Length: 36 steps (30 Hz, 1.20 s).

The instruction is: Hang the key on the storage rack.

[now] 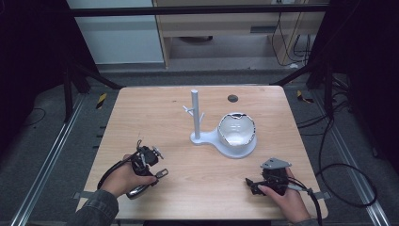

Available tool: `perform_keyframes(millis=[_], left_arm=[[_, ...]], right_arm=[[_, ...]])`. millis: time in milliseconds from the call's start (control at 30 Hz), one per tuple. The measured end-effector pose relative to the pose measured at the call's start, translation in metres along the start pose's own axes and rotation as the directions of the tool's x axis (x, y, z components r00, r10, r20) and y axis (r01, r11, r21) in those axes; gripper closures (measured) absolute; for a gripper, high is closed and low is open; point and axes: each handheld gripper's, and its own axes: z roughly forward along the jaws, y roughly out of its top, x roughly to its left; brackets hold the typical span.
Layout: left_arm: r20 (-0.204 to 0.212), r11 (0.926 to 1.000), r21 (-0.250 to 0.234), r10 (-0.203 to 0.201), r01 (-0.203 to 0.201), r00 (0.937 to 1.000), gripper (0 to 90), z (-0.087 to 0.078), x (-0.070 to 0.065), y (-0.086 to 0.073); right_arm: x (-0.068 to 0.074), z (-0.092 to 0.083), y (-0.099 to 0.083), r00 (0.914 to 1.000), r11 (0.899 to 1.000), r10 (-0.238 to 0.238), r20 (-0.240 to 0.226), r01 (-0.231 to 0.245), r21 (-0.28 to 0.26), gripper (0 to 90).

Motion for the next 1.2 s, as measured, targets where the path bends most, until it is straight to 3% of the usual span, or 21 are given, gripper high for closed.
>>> perform_keyframes(millis=[400, 567, 800, 1200], left_arm=[[-0.011, 0.9984, 0.055, -0.011, 0.012, 0.9999, 48.1, 0.012, 0.002, 0.006], [-0.014, 0.9989, 0.042, -0.021, 0.021, 0.9997, 49.6, 0.016, 0.003, 0.009], [-0.009, 0.9988, 0.049, -0.004, 0.004, 1.0000, 52.9, 0.019, 0.002, 0.009], [0.004, 0.9987, 0.050, -0.009, 0.008, 1.0000, 63.2, 0.020, 0.006, 0.007]], right_arm=[[0.000, 0.000, 0.000, 1.0000, 1.000, -0.001, 0.000, 0.001, 0.000, 0.5], [0.000, 0.000, 0.000, 1.0000, 1.000, -0.003, -0.002, 0.003, 0.000, 0.5], [-0.001, 0.000, 0.000, 1.0000, 1.000, -0.006, -0.004, 0.006, 0.000, 0.5], [-0.001, 0.000, 0.000, 1.0000, 1.000, -0.007, -0.004, 0.007, 0.001, 0.5]])
